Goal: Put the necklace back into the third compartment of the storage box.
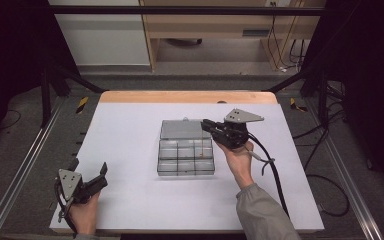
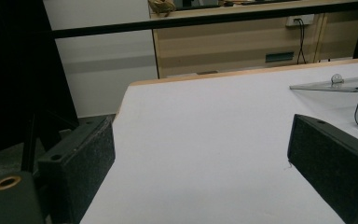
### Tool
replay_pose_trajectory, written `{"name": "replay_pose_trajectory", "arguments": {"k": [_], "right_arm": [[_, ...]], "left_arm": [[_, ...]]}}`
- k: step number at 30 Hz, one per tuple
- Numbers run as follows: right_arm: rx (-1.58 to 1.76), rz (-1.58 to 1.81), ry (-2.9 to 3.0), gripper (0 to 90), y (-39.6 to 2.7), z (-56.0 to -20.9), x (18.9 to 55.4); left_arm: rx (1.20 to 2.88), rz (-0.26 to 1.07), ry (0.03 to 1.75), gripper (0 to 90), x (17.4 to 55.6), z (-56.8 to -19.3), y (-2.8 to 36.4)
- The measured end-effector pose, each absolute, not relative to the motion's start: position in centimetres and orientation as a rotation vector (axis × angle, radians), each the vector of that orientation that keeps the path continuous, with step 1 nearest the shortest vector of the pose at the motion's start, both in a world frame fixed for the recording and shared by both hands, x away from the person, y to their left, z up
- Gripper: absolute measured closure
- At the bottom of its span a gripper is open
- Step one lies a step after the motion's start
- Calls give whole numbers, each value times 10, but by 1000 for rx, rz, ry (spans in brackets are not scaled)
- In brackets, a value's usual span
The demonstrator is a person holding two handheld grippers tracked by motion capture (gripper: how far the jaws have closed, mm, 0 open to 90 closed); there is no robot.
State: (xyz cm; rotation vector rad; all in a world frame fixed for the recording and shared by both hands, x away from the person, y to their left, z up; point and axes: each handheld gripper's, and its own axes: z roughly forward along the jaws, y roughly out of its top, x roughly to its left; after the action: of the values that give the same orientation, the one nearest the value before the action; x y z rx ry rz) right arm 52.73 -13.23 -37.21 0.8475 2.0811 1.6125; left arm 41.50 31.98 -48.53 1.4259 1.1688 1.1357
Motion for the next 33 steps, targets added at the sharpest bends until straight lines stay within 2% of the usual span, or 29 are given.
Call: {"name": "replay_pose_trajectory", "arguments": {"k": [14,33], "right_arm": [[910,1559,2148,813,-129,-406,533],[953,1523,2208,813,-126,-434,533]], "left_arm": [[1424,1134,1170,72,415,-485,320],[1424,1134,1170,72,415,-485,320]]}}
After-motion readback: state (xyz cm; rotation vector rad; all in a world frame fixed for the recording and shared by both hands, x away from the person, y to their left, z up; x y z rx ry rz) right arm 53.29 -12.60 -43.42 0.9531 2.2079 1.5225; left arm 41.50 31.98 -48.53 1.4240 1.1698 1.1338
